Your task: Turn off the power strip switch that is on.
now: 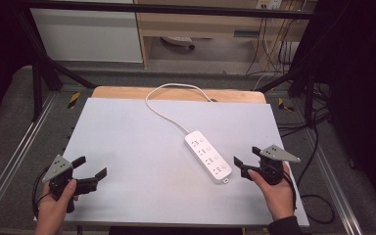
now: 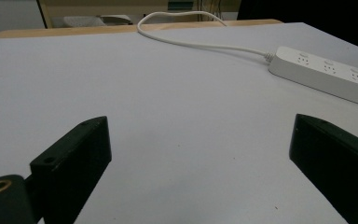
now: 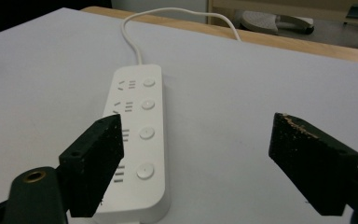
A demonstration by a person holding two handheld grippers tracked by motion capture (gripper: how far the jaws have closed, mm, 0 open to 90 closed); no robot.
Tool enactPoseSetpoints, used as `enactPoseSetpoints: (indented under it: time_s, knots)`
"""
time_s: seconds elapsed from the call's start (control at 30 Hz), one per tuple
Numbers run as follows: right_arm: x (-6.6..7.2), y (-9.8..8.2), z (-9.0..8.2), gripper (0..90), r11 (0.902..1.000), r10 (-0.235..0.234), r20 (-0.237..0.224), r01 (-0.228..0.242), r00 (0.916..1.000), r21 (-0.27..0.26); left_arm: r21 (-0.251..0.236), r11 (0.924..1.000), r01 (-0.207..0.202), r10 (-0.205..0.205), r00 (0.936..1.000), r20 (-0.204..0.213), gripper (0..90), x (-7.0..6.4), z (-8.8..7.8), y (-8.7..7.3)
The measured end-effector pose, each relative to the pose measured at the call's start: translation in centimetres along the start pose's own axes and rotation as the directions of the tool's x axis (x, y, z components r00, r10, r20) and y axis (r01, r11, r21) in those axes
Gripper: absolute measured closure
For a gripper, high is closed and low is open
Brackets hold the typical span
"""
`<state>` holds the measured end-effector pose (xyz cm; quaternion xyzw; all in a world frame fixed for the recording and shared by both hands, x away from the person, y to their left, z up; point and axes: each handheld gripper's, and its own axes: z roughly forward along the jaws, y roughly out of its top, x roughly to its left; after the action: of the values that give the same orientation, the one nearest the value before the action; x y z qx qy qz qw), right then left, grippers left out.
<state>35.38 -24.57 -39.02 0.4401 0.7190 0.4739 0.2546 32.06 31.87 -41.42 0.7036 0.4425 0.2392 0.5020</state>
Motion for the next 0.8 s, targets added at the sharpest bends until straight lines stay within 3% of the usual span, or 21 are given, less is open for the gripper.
enactPoseSetpoints:
  time_s: [0.3,0.53,0.63,0.8]
  knots:
    - [0.0,2.2,1.0,25.7,0.9995,0.013,-0.008,-0.013,0.9999,-0.029,0.001,1.0,0.0,0.0,1.0,0.0,5.2,0.0,0.0,0.0]
    - [0.2,2.8,2.0,16.5,0.9996,0.023,-0.021,-0.023,0.9995,-0.018,0.0,1.0,0.004,-0.004,1.0,-0.002,5.1,0.0,0.0,0.0]
    - [0.3,3.0,2.5,8.2,0.9992,0.037,-0.015,-0.037,0.9992,-0.016,0.0,1.0,0.004,-0.004,1.0,-0.003,5.1,0.0,0.0,0.0]
    - [0.5,3.7,3.2,6.3,0.9995,0.027,-0.01,-0.027,0.9996,-0.013,0.001,1.0,0.003,-0.003,1.0,-0.002,5.2,0.0,0.0,0.0]
